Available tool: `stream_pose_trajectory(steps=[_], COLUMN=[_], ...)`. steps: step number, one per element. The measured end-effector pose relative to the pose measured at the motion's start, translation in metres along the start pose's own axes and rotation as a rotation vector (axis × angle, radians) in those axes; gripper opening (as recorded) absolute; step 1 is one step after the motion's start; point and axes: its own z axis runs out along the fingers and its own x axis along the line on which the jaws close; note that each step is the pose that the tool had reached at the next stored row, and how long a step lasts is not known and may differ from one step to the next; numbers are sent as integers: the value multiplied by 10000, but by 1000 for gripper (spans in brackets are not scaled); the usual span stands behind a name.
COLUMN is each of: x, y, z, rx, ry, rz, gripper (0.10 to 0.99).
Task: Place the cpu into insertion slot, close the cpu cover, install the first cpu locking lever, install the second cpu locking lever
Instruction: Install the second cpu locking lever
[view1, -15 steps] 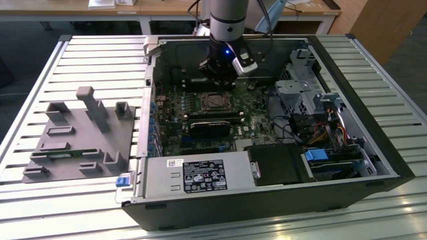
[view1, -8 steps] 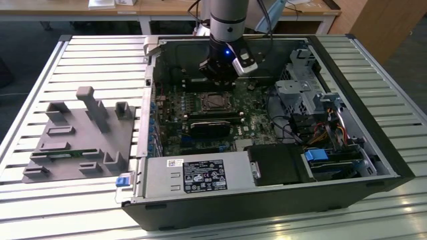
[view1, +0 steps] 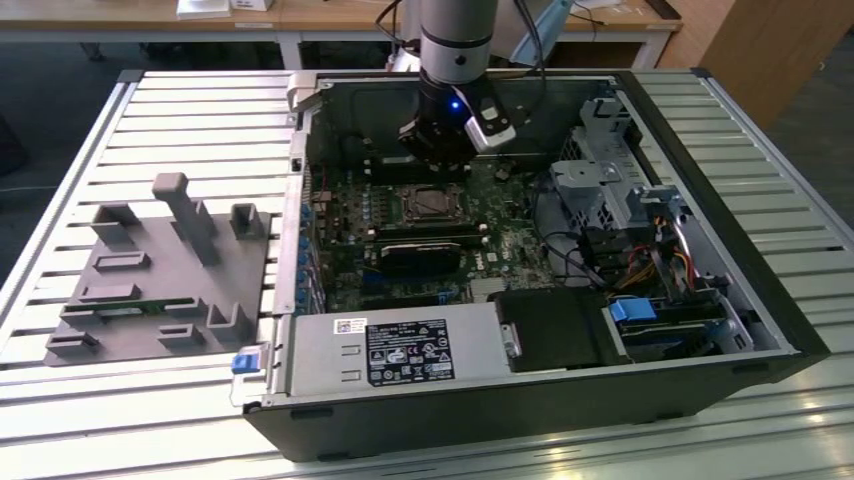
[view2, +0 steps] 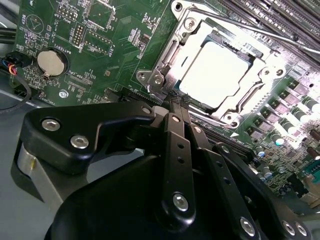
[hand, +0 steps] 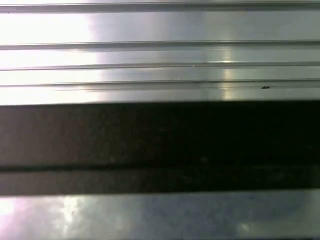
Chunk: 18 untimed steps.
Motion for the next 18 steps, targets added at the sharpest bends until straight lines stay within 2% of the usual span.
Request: stream_pose_trajectory(steps=[4, 11, 18], x=[0, -3, -4], y=[-1, 4, -32], z=[-17, -182, -191], rx=[1, 0, 0], ry=[1, 0, 0], rz=[-1, -1, -2], gripper=[106, 106, 106])
